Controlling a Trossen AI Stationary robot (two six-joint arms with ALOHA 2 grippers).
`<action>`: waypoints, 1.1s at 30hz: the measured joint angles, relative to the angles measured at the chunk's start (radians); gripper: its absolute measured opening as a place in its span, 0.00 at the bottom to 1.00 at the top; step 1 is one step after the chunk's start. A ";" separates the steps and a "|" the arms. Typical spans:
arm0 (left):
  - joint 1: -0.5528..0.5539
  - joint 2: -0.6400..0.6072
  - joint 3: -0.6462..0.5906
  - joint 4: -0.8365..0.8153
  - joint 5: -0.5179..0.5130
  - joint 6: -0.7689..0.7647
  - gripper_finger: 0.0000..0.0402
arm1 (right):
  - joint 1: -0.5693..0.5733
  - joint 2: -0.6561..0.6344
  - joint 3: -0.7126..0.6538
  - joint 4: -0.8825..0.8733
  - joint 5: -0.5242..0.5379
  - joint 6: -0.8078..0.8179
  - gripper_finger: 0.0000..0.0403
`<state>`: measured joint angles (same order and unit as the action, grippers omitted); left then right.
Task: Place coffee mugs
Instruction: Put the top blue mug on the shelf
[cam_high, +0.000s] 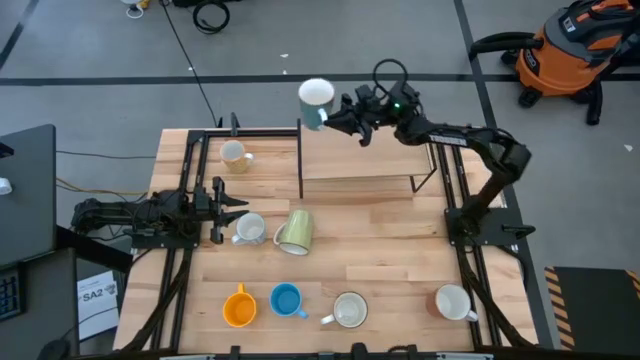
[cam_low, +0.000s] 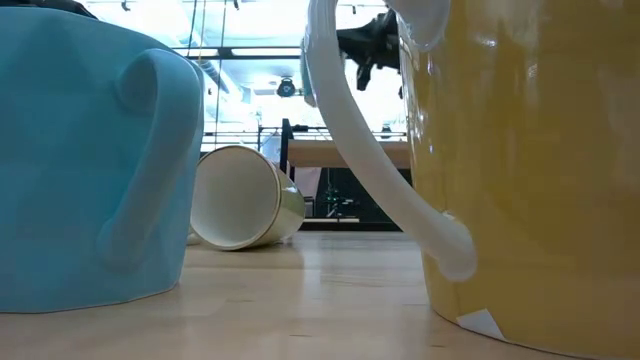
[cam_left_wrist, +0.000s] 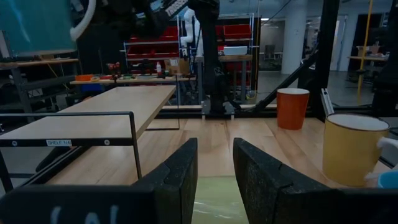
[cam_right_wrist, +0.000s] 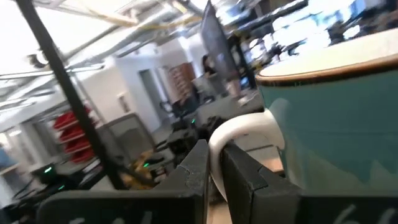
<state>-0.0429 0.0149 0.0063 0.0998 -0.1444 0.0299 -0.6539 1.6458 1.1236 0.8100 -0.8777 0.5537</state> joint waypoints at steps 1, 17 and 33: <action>0.000 0.000 0.000 0.000 0.000 0.000 0.27 | -0.002 0.017 0.012 -0.001 -0.019 0.001 0.09; 0.000 0.000 0.000 0.000 0.000 -0.001 0.27 | -0.045 0.088 -0.007 -0.073 -0.083 -0.090 0.09; 0.000 0.000 0.000 0.000 0.000 -0.001 0.27 | -0.017 0.088 -0.011 -0.246 -0.005 -0.314 0.09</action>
<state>-0.0432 0.0147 0.0065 0.0998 -0.1441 0.0292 -0.6708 1.7336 1.1126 0.5636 -0.8826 0.2394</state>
